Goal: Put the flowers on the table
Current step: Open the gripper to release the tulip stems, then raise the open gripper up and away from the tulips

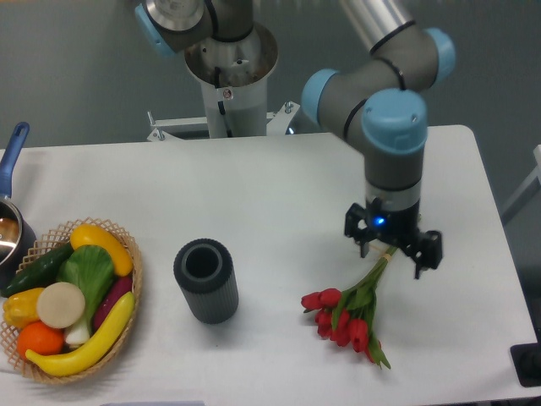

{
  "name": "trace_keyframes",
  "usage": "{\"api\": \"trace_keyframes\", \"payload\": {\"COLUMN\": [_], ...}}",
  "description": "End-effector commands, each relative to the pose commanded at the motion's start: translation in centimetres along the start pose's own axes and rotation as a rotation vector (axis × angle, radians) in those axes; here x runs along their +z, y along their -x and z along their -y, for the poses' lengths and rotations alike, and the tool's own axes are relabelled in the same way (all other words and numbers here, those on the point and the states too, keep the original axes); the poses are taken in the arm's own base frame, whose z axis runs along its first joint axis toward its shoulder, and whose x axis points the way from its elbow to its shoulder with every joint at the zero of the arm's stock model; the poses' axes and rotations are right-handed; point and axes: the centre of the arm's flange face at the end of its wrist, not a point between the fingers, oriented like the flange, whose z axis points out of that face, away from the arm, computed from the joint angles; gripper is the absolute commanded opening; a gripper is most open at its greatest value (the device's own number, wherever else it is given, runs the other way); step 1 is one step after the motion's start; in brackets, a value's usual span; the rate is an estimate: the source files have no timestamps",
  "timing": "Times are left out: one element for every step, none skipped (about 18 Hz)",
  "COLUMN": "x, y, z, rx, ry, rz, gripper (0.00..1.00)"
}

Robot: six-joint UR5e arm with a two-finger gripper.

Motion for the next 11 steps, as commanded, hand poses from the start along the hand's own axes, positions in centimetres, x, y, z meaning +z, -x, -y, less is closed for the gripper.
{"api": "trace_keyframes", "payload": {"x": [-0.4, -1.2, -2.5, -3.4, -3.9, -4.8, -5.2, -6.0, -6.8, -7.5, -8.3], "y": [0.5, 0.9, 1.2, 1.6, 1.9, 2.2, 2.6, 2.7, 2.8, 2.7, 2.8], "z": [-0.5, -0.9, -1.2, -1.9, -2.8, -3.7, -4.9, -6.0, -7.1, -8.0, -9.0], "rx": [-0.008, -0.017, -0.016, -0.004, 0.014, 0.035, 0.041, 0.049, 0.059, 0.085, 0.108], "ry": [0.007, 0.010, 0.006, 0.002, -0.002, -0.012, -0.020, -0.029, -0.036, -0.039, -0.035], "rz": [-0.018, -0.046, -0.061, -0.074, -0.088, -0.096, -0.109, -0.123, -0.131, -0.137, -0.142], "gripper": [1.00, 1.00, 1.00, 1.00, 1.00, 1.00, 1.00, 1.00, 1.00, 1.00, 1.00]}}
